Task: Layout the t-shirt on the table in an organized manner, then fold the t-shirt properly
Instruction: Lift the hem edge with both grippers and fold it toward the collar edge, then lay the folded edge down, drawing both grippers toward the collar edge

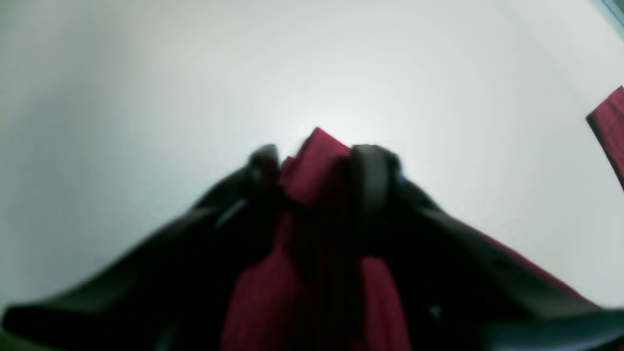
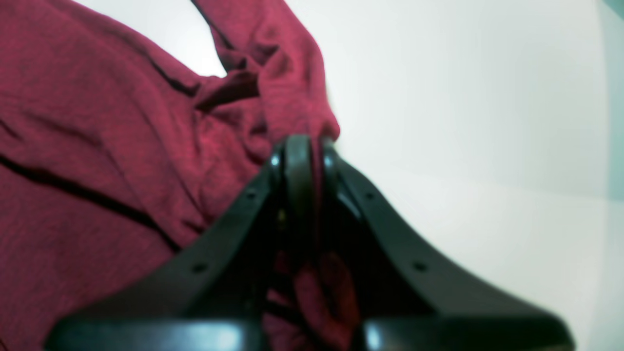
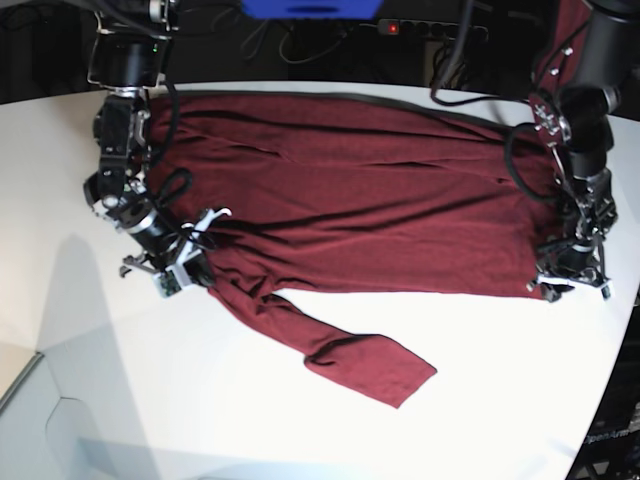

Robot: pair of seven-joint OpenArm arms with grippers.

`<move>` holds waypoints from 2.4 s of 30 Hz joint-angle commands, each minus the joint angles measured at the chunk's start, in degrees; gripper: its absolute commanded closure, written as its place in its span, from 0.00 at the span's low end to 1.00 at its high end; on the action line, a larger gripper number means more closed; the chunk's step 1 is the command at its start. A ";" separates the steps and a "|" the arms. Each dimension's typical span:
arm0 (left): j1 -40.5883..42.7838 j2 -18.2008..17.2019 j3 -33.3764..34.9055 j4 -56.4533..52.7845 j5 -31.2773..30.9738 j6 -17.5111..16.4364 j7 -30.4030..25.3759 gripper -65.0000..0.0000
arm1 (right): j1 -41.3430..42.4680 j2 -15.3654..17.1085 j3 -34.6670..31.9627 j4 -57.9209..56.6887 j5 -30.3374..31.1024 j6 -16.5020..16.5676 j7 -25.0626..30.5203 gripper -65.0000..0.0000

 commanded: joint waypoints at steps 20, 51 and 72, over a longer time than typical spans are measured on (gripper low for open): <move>9.59 3.13 -2.27 35.12 -6.14 -0.11 20.07 1.00 | 0.91 0.28 0.53 8.08 0.98 -0.21 1.67 1.00; 27.87 2.96 -8.68 54.90 -19.68 -0.03 23.94 1.00 | -12.02 0.45 4.31 15.91 7.23 -0.21 2.11 1.00; 28.40 2.43 -8.51 41.01 -19.68 -0.11 23.41 1.00 | -12.90 0.28 6.42 15.91 7.23 -0.21 1.85 1.00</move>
